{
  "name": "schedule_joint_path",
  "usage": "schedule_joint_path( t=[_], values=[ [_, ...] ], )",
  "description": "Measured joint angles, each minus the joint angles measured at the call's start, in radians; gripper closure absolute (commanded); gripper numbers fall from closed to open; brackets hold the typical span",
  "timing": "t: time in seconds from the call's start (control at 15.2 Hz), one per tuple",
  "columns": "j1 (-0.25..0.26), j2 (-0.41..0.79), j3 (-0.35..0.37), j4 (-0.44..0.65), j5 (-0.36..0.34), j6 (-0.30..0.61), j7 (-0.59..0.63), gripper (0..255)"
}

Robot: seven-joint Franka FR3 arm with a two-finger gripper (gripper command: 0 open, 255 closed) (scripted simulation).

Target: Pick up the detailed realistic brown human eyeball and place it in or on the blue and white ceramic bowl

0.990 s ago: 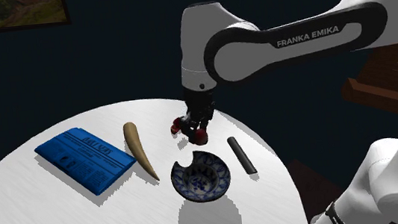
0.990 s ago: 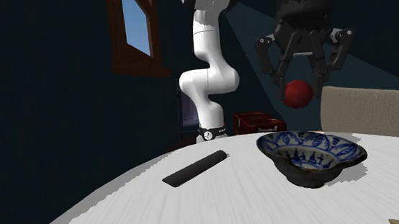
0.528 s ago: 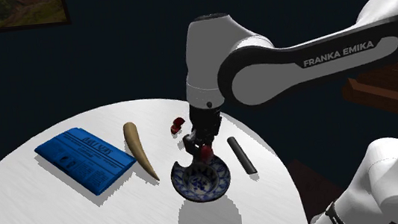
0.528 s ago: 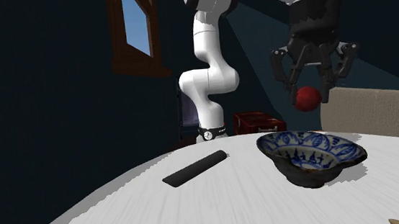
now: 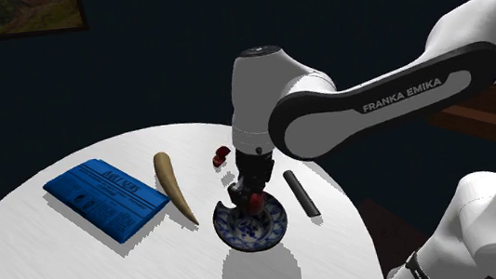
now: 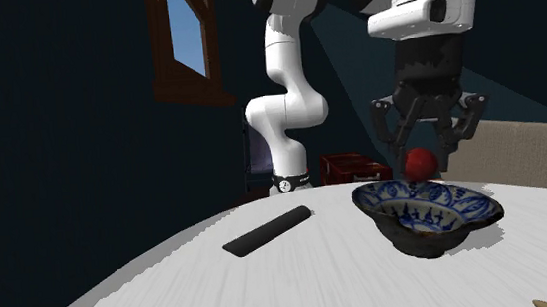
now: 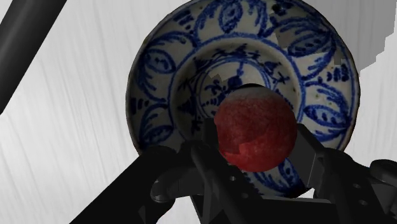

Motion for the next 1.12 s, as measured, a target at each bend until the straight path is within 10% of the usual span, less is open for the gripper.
schedule_joint_path(
  t=[0.59,0.66,1.12],
  values=[
    [0.001,0.021,0.003,-0.029,-0.006,0.049,0.005,255],
    [0.001,0.021,0.003,-0.029,-0.006,0.049,0.005,0],
    [0.0,0.015,0.002,-0.02,-0.005,0.035,0.003,0]
  ],
)
